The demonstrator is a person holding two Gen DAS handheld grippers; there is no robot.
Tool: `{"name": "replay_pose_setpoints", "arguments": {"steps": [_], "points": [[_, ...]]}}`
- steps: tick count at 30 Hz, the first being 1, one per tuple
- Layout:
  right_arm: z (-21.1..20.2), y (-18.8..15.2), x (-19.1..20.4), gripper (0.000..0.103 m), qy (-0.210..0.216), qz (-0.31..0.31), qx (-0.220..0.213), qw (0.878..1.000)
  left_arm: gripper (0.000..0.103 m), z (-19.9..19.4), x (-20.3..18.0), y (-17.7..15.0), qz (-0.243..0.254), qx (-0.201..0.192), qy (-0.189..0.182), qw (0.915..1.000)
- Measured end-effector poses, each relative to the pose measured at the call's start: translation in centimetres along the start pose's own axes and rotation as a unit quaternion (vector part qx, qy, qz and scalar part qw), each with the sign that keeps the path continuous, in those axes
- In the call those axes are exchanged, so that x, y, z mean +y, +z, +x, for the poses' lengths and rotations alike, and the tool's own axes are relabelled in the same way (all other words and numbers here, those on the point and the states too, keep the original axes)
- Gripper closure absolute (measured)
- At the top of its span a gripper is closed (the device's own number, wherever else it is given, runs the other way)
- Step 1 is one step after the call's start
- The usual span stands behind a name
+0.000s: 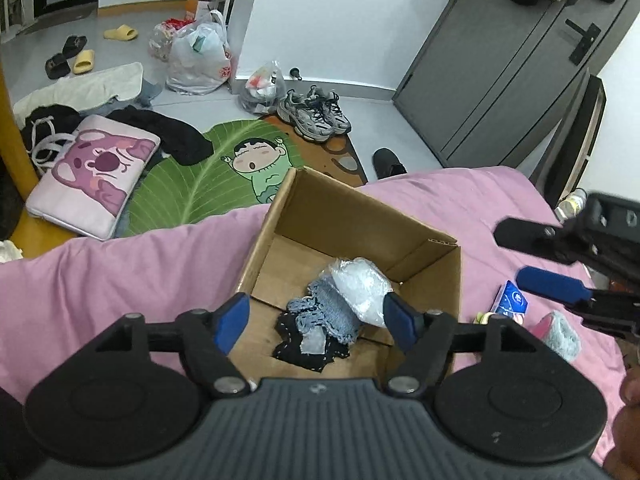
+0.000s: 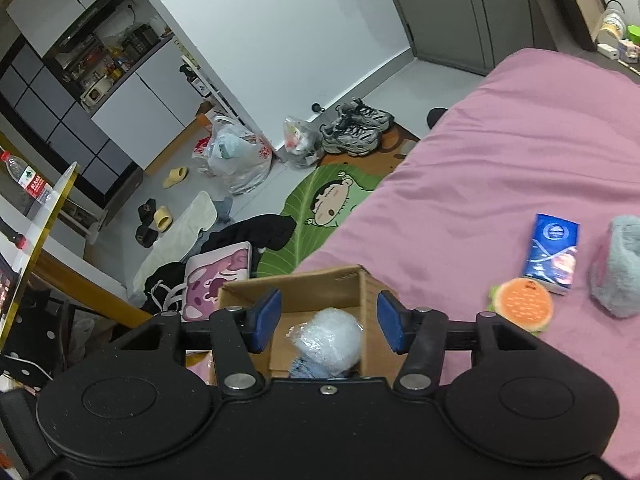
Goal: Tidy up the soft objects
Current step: 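Open left tool dropping white bundle while right tool drops clear bag into box, then withdraw both open tools from the box back over the bed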
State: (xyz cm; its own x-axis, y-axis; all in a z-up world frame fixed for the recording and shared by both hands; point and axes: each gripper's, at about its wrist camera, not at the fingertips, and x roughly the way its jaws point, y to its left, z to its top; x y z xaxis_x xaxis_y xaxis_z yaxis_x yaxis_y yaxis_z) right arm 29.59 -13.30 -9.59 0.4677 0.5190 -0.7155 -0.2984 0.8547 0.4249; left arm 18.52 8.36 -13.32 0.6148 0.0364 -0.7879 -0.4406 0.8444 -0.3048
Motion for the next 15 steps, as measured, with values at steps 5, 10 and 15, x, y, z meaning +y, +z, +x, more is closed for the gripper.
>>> {"name": "replay_pose_setpoints", "arguments": {"steps": [5,10,15], "points": [[-1.5,-0.4,-1.6,0.046,-0.010,0.003,0.002,1.000,0.021,-0.8,-0.9,-0.2,0.013,-0.014,0.019,0.9996],[-3.4,-0.7,-2.9,0.033,-0.015,0.003,-0.001,1.000,0.021,-1.4,-2.0,-0.3,0.021,-0.014,0.031,0.9992],[-5.2,-0.8,-4.5,0.025,-0.020,0.004,-0.007,1.000,0.014,-2.3,-3.3,-0.5,0.036,-0.009,0.023,0.9990]]}}
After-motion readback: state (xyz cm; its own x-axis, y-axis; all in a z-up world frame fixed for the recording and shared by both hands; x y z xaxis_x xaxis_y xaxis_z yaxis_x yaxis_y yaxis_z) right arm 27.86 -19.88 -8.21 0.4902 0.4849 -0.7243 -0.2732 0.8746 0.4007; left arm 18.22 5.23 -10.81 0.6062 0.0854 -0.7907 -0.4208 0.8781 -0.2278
